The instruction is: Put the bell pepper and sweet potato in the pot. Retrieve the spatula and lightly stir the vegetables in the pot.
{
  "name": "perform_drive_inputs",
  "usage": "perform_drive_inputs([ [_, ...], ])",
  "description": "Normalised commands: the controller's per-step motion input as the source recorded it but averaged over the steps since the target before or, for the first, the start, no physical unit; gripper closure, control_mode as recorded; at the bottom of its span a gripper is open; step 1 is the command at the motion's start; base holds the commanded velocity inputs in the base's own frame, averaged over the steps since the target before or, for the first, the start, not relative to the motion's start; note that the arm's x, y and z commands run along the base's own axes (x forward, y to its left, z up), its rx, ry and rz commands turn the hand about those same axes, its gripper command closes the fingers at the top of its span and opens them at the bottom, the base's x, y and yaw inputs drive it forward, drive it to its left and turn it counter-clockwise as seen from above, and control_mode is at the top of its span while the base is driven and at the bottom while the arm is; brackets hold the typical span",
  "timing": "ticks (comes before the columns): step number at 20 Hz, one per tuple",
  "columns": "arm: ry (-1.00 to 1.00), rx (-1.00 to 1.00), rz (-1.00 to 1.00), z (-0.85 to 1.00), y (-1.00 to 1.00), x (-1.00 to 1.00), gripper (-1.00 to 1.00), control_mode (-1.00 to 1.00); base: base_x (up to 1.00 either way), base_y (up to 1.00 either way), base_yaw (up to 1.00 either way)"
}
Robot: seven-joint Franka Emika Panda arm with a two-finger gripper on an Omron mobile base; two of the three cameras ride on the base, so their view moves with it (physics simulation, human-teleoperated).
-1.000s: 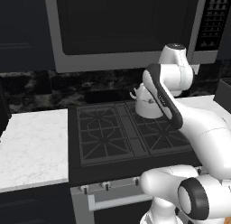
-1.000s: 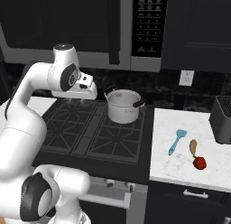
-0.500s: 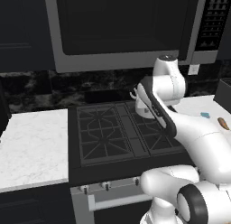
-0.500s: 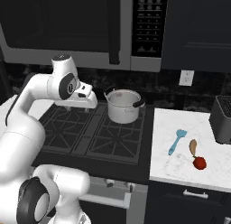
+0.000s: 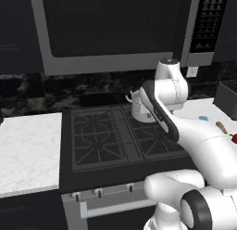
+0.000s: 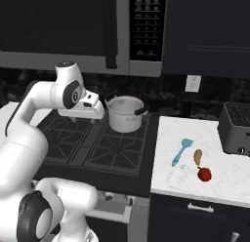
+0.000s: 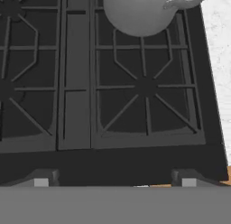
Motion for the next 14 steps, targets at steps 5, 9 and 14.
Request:
perform_drive_inputs([
  [5,0.00,0.00,0.00,0.00,0.00,0.00,-1.00,1.00,0.00,-0.75,-0.02],
  [9,0.00,0.00,0.00,0.00,0.00,0.00,-1.00,1.00,0.07,-0.57,-0.02],
  [14,0.00,0.00,0.00,0.00,0.00,0.00,-1.00,1.00,0.06,-0.53,0.00],
])
